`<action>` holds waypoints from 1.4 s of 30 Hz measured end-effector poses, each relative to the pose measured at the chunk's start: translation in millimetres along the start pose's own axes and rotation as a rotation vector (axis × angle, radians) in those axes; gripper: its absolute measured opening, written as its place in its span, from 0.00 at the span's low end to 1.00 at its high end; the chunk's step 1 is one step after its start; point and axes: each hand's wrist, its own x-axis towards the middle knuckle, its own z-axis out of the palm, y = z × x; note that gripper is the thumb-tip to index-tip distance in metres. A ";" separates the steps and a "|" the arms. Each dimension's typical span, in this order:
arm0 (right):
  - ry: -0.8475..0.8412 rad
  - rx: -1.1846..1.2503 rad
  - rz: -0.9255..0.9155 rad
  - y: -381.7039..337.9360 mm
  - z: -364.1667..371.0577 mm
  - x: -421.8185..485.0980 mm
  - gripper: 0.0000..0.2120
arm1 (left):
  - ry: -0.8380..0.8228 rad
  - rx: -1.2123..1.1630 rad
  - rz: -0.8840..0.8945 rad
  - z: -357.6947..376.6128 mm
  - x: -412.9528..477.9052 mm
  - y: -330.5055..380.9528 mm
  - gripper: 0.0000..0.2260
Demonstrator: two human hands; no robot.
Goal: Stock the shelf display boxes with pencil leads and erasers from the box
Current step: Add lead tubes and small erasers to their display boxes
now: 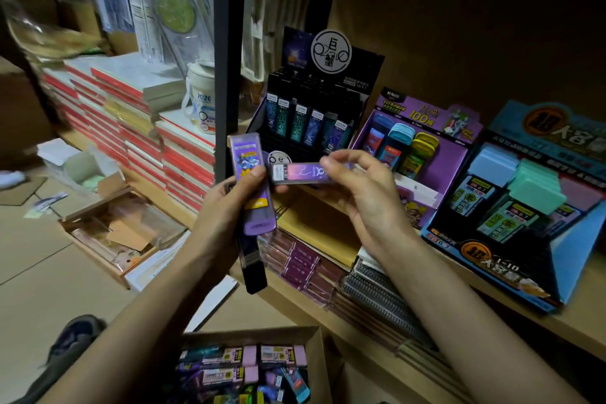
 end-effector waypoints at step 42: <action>0.216 -0.694 -0.246 -61.1 -16.7 91.3 0.11 | -0.242 0.136 0.093 -35.8 55.7 24.3 0.13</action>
